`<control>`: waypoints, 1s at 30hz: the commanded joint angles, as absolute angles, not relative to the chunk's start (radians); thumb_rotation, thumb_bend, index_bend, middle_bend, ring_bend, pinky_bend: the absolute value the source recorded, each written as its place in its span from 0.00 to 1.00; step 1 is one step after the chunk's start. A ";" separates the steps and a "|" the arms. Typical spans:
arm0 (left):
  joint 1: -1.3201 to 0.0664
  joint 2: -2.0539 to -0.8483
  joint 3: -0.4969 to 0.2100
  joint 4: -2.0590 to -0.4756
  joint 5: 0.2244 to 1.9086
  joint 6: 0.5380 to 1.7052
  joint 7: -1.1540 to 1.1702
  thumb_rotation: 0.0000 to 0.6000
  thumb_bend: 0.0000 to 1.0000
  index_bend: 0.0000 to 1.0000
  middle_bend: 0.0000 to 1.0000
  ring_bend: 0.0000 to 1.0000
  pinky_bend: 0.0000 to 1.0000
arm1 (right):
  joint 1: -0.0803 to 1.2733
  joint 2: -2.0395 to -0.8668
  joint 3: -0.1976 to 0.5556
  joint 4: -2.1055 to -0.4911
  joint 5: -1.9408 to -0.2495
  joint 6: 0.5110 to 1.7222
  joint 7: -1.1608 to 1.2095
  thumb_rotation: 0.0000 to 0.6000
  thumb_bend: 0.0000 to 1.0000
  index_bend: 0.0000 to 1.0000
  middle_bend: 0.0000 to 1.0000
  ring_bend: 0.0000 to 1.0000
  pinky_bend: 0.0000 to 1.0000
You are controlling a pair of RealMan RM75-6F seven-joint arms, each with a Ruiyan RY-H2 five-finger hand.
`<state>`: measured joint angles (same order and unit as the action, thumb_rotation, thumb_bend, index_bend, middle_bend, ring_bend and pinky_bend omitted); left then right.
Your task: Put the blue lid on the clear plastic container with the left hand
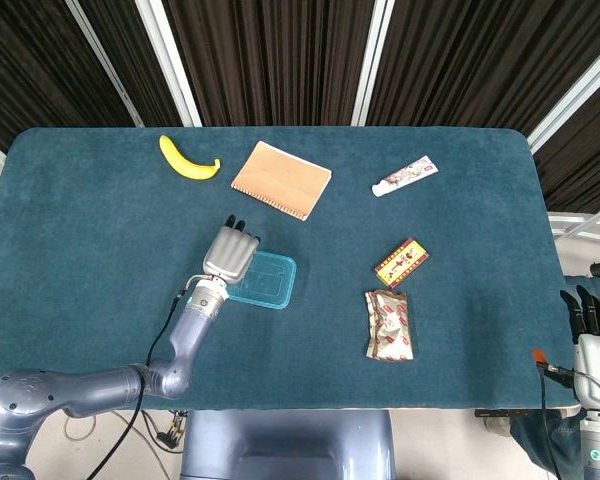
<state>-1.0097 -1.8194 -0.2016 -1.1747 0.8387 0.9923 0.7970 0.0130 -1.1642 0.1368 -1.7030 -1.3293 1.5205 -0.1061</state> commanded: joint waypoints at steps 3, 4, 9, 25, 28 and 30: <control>-1.014 -1.840 -0.192 -1.150 0.854 0.983 0.800 1.00 0.49 0.67 0.56 0.25 0.18 | 0.013 -1.164 0.138 -1.703 -1.328 1.520 -0.104 1.00 0.29 0.10 0.03 0.04 0.00; -1.014 -1.845 -0.191 -1.145 0.856 0.982 0.803 1.00 0.49 0.67 0.56 0.25 0.18 | 0.013 -1.164 0.138 -1.703 -1.327 1.520 -0.104 1.00 0.29 0.10 0.03 0.04 0.00; -1.015 -1.860 -0.182 -1.126 0.855 0.987 0.838 1.00 0.49 0.67 0.56 0.25 0.18 | 0.013 -1.163 0.138 -1.704 -1.327 1.519 -0.102 1.00 0.29 0.10 0.03 0.03 0.00; -0.995 -1.871 -0.191 -1.087 0.818 0.944 0.833 1.00 0.50 0.67 0.56 0.25 0.18 | 0.013 -1.163 0.139 -1.703 -1.325 1.518 -0.103 1.00 0.29 0.10 0.03 0.04 0.00; -0.992 -1.878 -0.193 -1.069 0.817 0.932 0.818 1.00 0.50 0.67 0.56 0.25 0.18 | 0.013 -1.163 0.139 -1.703 -1.324 1.519 -0.103 1.00 0.29 0.10 0.03 0.04 0.00; -0.991 -1.883 -0.194 -1.055 0.819 0.925 0.810 1.00 0.50 0.67 0.56 0.25 0.18 | 0.013 -1.163 0.139 -1.704 -1.324 1.518 -0.104 1.00 0.29 0.10 0.03 0.03 0.00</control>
